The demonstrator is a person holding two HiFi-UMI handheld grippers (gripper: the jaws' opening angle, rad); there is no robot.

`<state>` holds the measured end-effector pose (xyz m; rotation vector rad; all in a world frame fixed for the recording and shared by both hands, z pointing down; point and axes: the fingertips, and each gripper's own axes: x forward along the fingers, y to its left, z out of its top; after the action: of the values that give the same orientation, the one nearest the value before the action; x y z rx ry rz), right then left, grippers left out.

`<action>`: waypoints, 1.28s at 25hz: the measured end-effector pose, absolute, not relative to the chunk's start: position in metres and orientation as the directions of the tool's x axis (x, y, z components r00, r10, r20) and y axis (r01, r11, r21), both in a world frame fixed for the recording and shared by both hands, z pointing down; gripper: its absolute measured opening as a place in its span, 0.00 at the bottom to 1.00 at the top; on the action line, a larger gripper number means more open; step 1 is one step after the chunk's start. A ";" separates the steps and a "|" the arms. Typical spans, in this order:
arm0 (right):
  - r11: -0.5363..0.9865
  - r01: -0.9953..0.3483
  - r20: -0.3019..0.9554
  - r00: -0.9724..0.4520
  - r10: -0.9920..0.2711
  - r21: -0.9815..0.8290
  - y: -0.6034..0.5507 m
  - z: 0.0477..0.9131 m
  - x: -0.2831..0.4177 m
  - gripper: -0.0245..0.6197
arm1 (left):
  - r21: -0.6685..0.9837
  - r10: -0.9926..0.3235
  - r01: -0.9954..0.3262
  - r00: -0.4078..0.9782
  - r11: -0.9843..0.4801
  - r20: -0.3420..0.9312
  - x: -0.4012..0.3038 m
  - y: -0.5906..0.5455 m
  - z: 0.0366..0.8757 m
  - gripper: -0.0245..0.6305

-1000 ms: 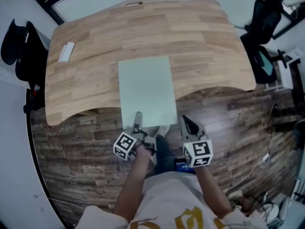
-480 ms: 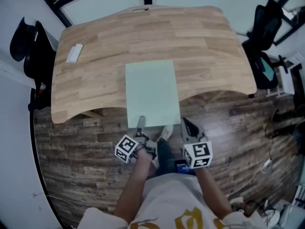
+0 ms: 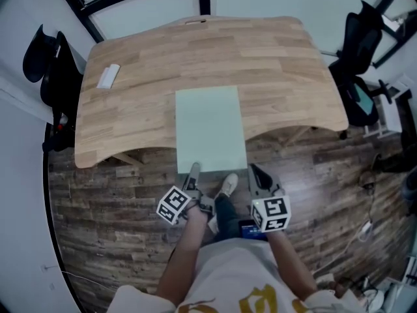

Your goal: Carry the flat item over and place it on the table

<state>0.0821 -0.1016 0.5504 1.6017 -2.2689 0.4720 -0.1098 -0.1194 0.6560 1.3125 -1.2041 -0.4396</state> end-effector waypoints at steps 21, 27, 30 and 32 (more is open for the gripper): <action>0.363 -0.929 0.385 -0.363 -0.849 -0.077 -0.083 0.529 0.057 0.04 | 0.811 -0.871 -0.567 0.315 0.146 0.377 -0.152 -0.097 0.615 0.53; 0.361 -0.930 0.370 -0.362 -0.855 -0.075 -0.078 0.525 0.052 0.04 | 0.793 -0.889 -0.605 0.322 0.071 0.326 -0.156 -0.096 0.596 0.35; 0.354 -0.931 0.376 -0.360 -0.854 -0.088 -0.076 0.528 0.053 0.04 | 0.749 -0.885 -0.661 0.333 0.028 0.326 -0.151 -0.097 0.585 0.16; 0.352 -0.932 0.377 -0.359 -0.854 -0.090 -0.074 0.528 0.054 0.04 | 0.713 -0.880 -0.702 0.340 -0.001 0.333 -0.147 -0.097 0.579 0.04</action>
<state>0.0536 -0.0739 0.5279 1.5959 -2.3529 0.4230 -0.1474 -0.0965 0.5794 1.7502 -1.4130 -0.2624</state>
